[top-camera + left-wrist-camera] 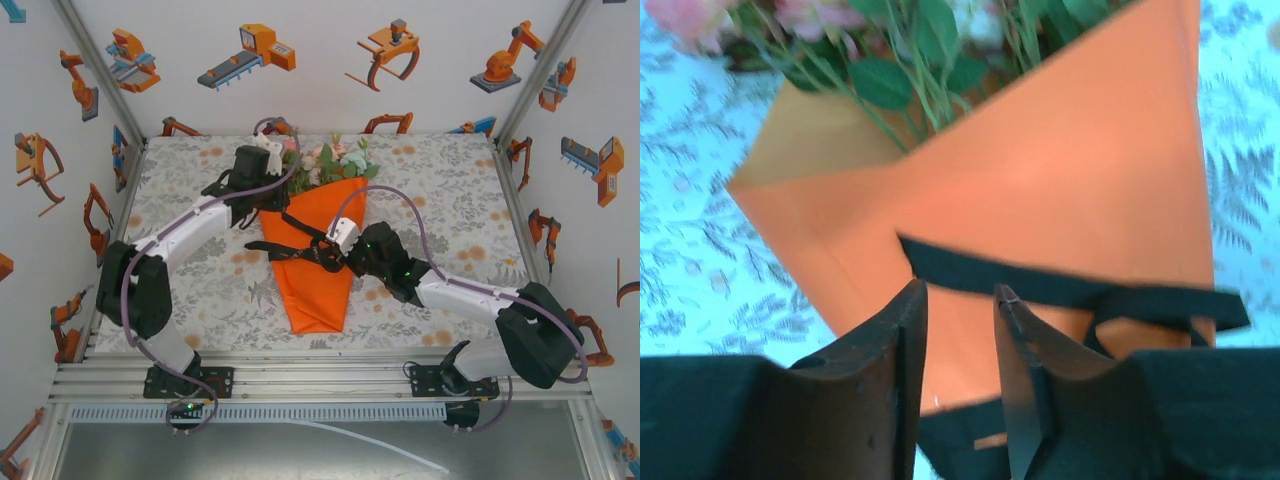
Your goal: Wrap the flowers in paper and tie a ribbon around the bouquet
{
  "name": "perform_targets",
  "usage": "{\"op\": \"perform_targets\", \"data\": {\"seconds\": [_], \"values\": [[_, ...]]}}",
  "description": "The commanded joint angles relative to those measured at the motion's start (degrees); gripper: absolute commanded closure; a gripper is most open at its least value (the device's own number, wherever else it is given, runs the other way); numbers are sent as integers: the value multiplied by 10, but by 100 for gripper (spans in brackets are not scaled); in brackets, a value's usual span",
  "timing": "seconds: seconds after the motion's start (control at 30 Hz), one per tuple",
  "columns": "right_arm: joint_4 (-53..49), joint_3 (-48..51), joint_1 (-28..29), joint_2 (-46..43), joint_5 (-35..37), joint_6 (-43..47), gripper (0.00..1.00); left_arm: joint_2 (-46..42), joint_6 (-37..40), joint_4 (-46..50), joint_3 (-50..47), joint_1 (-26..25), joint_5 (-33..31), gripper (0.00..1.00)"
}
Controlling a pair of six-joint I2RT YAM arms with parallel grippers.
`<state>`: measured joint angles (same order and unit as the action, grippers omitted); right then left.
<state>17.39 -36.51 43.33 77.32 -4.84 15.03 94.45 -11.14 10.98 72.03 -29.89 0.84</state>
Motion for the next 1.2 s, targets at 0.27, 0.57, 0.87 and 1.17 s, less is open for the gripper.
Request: {"op": "perform_targets", "data": {"seconds": [0.27, 0.57, 0.87, 1.17], "values": [[-3, -39, -11, -22, -3, 31, 100, -94, -19, 127, -107, -9, -138, 46], [-13, -49, -11, -27, -8, 45, 100, -84, -197, 43, -174, 40, -121, 35], [-17, -50, -11, -28, -21, 52, 100, -25, 103, 25, -165, 51, 68, 43], [-25, -59, -11, -23, -25, 64, 100, 13, 246, 174, -64, 82, 197, 24]]}}
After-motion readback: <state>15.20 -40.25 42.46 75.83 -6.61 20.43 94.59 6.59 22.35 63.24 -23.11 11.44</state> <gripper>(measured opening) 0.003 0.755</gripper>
